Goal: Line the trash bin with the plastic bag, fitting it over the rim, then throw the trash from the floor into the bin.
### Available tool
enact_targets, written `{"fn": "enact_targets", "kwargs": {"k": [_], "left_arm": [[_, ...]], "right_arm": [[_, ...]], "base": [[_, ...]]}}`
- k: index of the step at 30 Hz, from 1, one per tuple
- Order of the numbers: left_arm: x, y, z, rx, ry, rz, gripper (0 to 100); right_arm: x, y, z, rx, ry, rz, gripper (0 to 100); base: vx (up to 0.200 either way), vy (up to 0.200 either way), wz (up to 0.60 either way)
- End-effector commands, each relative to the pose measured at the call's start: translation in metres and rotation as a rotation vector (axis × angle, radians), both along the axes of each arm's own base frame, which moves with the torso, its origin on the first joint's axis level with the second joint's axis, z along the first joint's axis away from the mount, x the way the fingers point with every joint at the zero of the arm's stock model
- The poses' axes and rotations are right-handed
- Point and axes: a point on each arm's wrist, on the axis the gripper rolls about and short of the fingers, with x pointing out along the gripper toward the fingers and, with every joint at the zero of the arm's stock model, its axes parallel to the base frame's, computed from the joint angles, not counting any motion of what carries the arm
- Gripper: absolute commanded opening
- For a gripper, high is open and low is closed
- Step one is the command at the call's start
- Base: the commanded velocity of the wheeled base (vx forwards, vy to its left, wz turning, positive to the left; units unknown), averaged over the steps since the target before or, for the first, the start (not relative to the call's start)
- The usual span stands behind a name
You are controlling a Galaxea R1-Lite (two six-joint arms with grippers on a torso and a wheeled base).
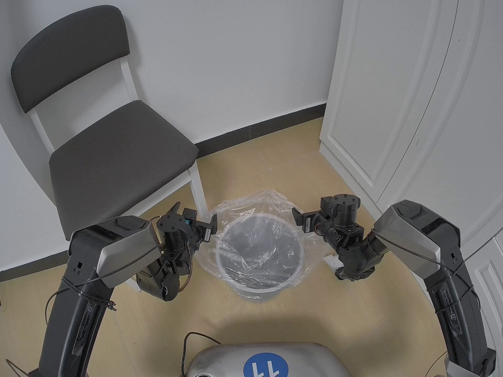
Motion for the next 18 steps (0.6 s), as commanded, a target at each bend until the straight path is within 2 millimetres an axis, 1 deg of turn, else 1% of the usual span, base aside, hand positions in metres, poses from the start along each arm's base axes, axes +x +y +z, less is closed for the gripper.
{"fn": "enact_targets", "kwargs": {"k": [1, 5, 6, 7, 11, 14, 18], "left_arm": [[0.005, -0.001, -0.01, -0.01, -0.003, 0.002, 100], [0.009, 0.0, -0.014, -0.014, -0.007, 0.008, 100], [0.009, 0.0, -0.015, -0.014, -0.007, 0.008, 100], [0.012, 0.002, -0.018, -0.016, -0.012, 0.014, 100], [0.022, 0.005, -0.026, -0.016, -0.018, 0.08, 100], [0.023, 0.006, -0.032, -0.013, -0.009, 0.089, 100], [0.023, 0.005, -0.033, -0.012, -0.008, 0.088, 100]], "right_arm": [[0.009, 0.004, -0.016, 0.023, -0.007, -0.012, 100], [0.019, 0.006, -0.022, 0.034, -0.042, -0.051, 100], [0.019, 0.007, -0.022, 0.034, -0.044, -0.051, 100], [0.024, 0.008, -0.027, 0.038, -0.056, -0.062, 100], [0.029, 0.01, -0.037, 0.041, -0.066, -0.069, 100], [0.032, 0.01, -0.041, 0.047, -0.076, -0.071, 100], [0.035, 0.011, -0.049, 0.05, -0.083, -0.071, 100]], "base": [[0.0, 0.0, 0.0], [0.0, 0.0, 0.0], [0.0, 0.0, 0.0], [0.0, 0.0, 0.0], [0.0, 0.0, 0.0], [0.0, 0.0, 0.0], [0.0, 0.0, 0.0]]}}
